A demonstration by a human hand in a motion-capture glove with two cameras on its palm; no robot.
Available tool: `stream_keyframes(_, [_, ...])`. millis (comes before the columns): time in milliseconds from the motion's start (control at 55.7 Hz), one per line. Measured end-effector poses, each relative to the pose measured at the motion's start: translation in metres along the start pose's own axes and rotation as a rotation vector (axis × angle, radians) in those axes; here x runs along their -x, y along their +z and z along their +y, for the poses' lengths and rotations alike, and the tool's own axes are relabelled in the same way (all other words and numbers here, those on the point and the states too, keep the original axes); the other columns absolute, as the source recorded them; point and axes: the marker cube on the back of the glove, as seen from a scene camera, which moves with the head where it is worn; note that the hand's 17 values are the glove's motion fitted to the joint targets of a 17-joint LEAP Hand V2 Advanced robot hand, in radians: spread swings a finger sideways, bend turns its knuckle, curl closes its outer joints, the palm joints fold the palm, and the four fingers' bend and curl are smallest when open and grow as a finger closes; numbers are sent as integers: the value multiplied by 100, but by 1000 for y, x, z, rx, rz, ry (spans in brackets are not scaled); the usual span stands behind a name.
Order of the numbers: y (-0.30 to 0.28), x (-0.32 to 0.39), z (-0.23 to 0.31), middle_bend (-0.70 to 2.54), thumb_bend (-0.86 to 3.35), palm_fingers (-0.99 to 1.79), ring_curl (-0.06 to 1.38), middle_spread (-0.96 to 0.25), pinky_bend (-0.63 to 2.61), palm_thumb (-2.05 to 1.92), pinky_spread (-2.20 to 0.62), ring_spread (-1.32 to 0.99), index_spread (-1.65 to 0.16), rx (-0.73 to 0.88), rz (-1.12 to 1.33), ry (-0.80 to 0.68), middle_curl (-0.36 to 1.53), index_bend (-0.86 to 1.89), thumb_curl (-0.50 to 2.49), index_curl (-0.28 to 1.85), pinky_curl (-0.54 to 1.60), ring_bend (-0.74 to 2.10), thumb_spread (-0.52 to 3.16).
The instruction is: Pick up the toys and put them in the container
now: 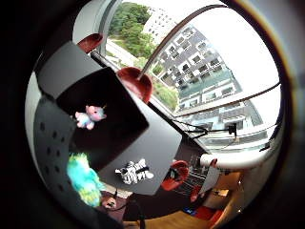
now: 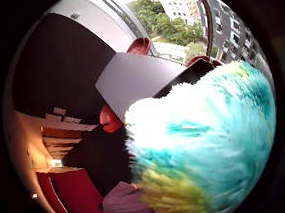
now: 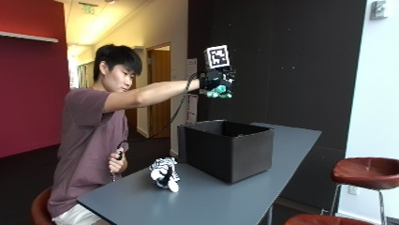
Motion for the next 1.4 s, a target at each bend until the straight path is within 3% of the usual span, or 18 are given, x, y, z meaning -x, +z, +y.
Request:
stream_keyframes(108, [21, 18, -3, 133, -1, 106, 71, -20, 116, 52, -41, -31, -19, 25, 95, -246, 91, 104, 95, 82, 62, 157, 50])
stream_keyframes(198, [38, 27, -6, 128, -1, 103, 70, -20, 116, 53, -40, -31, -19, 140, 120, -229, 90, 100, 97, 84, 61, 156, 50])
stream_keyframes(323, [57, 25, 0, 114, -3, 74, 69, -23, 119, 47, -39, -30, -21, 439, 158, -192, 88, 73, 95, 86, 61, 159, 61])
stream_keyframes(341, [58, 27, 1, 106, -14, 32, 65, -24, 117, 26, -37, -31, -21, 474, 147, -186, 84, 50, 87, 79, 59, 150, 77])
stream_keyframes(359, [59, 28, 1, 100, -14, 9, 67, -24, 120, 20, -34, -31, -19, 505, 133, -178, 83, 45, 84, 82, 63, 149, 82])
stream_keyframes(377, [60, 30, 1, 75, -16, -49, 66, -18, 133, 12, -27, -24, -17, 527, 122, -169, 76, 31, 80, 79, 69, 133, 84])
stream_keyframes(413, [59, 28, 1, 52, -14, -75, 60, -9, 140, 3, -21, -17, -16, 523, 110, -160, 68, 13, 74, 69, 65, 108, 88])
stream_keyframes(485, [51, 15, 2, 27, -9, -65, 45, -1, 135, -6, -10, -9, -14, 460, 64, -175, 56, 0, 67, 48, 57, 75, 95])
stream_keyframes(557, [40, 4, 7, 16, -9, -54, 36, 4, 126, -9, -4, -4, -14, 454, 27, -176, 50, 0, 60, 39, 53, 60, 100])
stream_keyframes(772, [-2, -16, 24, 10, -8, -42, 29, 8, 110, -9, 5, 3, -13, 381, 0, 9, 38, 1, 44, 24, 44, 42, 109])
stream_keyframes(952, [-29, -54, 77, 11, -7, -36, 29, 8, 105, -8, 7, 4, -12, 370, 53, -73, 32, 1, 37, 18, 41, 38, 112])
stream_keyframes(1060, [-38, -68, 120, 12, -6, -34, 29, 8, 102, -8, 7, 4, -12, 398, -85, -190, 30, 2, 33, 15, 39, 36, 113])
stream_keyframes(1257, [18, -157, 197, 14, -7, -30, 30, 6, 98, -9, 6, 3, -12, 464, 115, -73, 28, 3, 29, 12, 37, 34, 113])
stream_keyframes(1347, [59, -187, 230, 15, -7, -29, 30, 6, 95, -8, 6, 3, -12, 514, 152, -188, 28, 3, 27, 11, 36, 32, 113])
stream_keyframes(1401, [93, -197, 244, 15, -7, -30, 30, 6, 92, -9, 6, 3, -13, 553, 181, -126, 28, 5, 26, 12, 35, 30, 113])
